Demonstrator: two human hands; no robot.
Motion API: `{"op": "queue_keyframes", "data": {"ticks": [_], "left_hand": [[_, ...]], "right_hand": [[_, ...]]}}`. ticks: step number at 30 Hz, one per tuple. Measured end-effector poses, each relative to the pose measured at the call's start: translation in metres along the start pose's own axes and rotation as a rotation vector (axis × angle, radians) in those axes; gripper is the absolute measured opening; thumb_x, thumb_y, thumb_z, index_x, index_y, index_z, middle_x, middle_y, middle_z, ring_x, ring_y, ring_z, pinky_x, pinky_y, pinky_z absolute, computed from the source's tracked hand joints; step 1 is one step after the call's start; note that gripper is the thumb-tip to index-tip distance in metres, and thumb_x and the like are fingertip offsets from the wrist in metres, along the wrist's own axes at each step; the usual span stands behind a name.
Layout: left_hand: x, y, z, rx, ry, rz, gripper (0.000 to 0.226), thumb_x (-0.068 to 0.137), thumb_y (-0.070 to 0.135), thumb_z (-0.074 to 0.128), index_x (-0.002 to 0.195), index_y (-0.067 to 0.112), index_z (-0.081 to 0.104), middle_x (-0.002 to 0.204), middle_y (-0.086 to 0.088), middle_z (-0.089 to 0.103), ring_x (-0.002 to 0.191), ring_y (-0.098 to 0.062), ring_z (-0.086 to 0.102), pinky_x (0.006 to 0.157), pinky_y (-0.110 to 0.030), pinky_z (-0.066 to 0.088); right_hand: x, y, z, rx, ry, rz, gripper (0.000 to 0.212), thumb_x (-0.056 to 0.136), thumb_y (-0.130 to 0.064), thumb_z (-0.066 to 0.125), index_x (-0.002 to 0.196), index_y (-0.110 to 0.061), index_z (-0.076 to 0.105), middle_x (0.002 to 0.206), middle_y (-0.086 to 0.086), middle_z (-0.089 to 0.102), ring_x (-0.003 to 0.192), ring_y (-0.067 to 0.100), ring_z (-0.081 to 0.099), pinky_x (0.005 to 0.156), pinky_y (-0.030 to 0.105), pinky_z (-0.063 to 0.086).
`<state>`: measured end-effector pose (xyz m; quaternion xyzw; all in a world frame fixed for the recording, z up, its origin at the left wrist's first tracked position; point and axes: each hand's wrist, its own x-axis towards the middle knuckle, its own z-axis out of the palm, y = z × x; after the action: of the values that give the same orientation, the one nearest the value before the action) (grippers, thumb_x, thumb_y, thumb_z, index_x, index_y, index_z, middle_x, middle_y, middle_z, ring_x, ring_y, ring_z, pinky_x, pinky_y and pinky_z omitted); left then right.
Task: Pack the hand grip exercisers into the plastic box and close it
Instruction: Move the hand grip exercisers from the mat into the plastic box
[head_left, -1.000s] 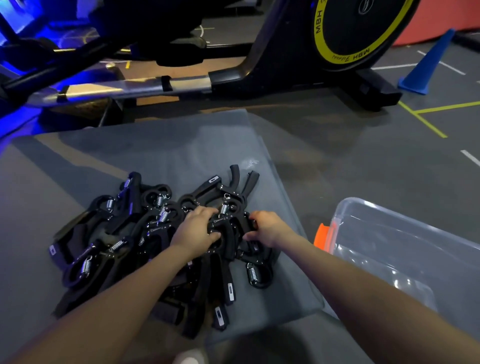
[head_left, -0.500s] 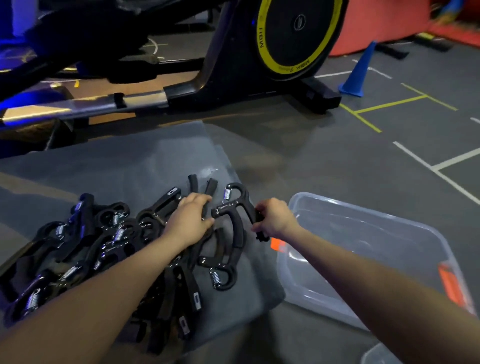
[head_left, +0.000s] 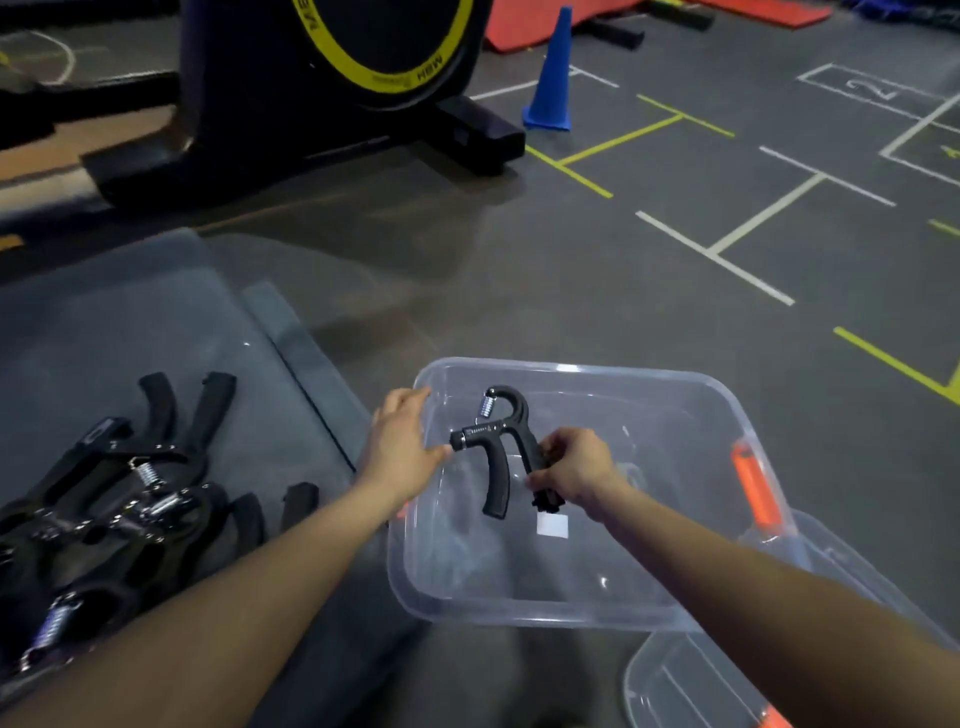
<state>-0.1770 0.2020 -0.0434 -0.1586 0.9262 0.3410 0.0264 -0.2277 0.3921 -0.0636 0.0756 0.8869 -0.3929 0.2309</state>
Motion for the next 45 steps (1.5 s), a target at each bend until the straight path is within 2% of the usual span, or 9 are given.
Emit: {"op": "queue_keyframes", "data": {"ticks": [10,15,22,24,27,34,38,42,45], "left_hand": [[0.024,-0.027,0.021,-0.038,0.122,0.022,0.067,0.087,0.015,0.060,0.146,0.018,0.029,0.141,-0.002,0.034,0.129,-0.020,0.033,0.100,-0.014,0.019],[0.023,-0.033,0.028,-0.104,0.167,0.043,0.067,0.087,0.015,0.061,0.146,0.014,0.029,0.142,-0.001,0.034,0.133,-0.016,0.032,0.101,-0.009,0.017],[0.019,-0.031,0.029,-0.114,0.197,0.046,0.066,0.087,0.015,0.062,0.145,0.014,0.031,0.141,-0.002,0.035,0.133,-0.016,0.032,0.099,-0.006,0.016],[0.019,-0.031,0.028,-0.117,0.193,0.044,0.066,0.088,0.015,0.061,0.146,0.014,0.030,0.141,-0.001,0.034,0.133,-0.015,0.032,0.099,-0.006,0.017],[0.019,-0.031,0.029,-0.122,0.187,0.043,0.065,0.088,0.016,0.060,0.146,0.013,0.029,0.142,-0.002,0.033,0.133,-0.013,0.031,0.093,0.001,0.014],[0.011,-0.031,0.015,-0.088,0.111,0.029,0.058,0.092,0.025,0.054,0.145,0.015,0.032,0.139,-0.005,0.038,0.128,-0.017,0.037,0.095,-0.008,0.020],[-0.008,-0.046,-0.024,0.003,0.070,0.036,0.047,0.092,0.021,0.055,0.136,0.010,0.046,0.130,-0.012,0.049,0.124,-0.025,0.047,0.104,-0.024,0.031],[-0.035,-0.075,-0.075,0.088,0.093,-0.053,0.040,0.087,0.012,0.061,0.126,0.008,0.055,0.125,-0.014,0.054,0.118,-0.028,0.052,0.105,-0.030,0.037],[-0.063,-0.100,-0.098,0.163,0.041,-0.093,0.041,0.084,0.015,0.064,0.124,0.009,0.057,0.123,-0.012,0.054,0.118,-0.028,0.052,0.105,-0.033,0.039]], "right_hand": [[0.054,0.041,0.074,0.053,-0.110,0.207,0.038,0.062,0.005,0.075,0.060,-0.018,0.045,0.053,-0.002,0.050,0.043,0.009,0.046,0.042,0.019,0.042],[0.066,0.057,0.093,0.098,-0.121,0.253,0.044,0.058,0.004,0.081,0.058,-0.018,0.043,0.063,0.001,0.054,0.070,0.014,0.052,0.065,0.027,0.048],[0.074,0.066,0.101,0.089,-0.120,0.288,0.042,0.061,0.003,0.081,0.057,-0.016,0.044,0.070,0.003,0.056,0.076,0.015,0.054,0.083,0.034,0.054],[0.078,0.066,0.104,0.139,-0.156,0.308,0.033,0.065,0.008,0.077,0.063,-0.013,0.051,0.081,0.006,0.058,0.079,0.018,0.055,0.083,0.039,0.056],[0.077,0.061,0.102,0.279,-0.188,0.316,0.042,0.071,0.010,0.073,0.107,-0.007,0.062,0.096,0.005,0.059,0.085,0.019,0.055,0.053,0.031,0.048],[0.056,0.028,0.073,0.421,-0.033,0.139,0.045,0.079,0.012,0.063,0.122,0.004,0.054,0.086,0.005,0.052,0.074,0.019,0.049,0.054,0.017,0.035],[0.027,-0.031,0.056,0.376,0.038,-0.069,0.036,0.080,0.012,0.060,0.115,0.006,0.058,0.074,0.000,0.051,0.084,0.019,0.050,0.080,0.032,0.049],[-0.016,-0.091,0.069,0.315,0.014,-0.267,0.029,0.081,0.009,0.060,0.109,0.004,0.061,0.071,-0.003,0.053,0.082,0.017,0.052,0.065,0.016,0.042],[-0.044,-0.118,0.101,0.265,-0.054,-0.361,0.028,0.080,0.009,0.059,0.108,0.004,0.061,0.082,0.005,0.057,0.081,0.016,0.051,0.066,0.020,0.041]]}}
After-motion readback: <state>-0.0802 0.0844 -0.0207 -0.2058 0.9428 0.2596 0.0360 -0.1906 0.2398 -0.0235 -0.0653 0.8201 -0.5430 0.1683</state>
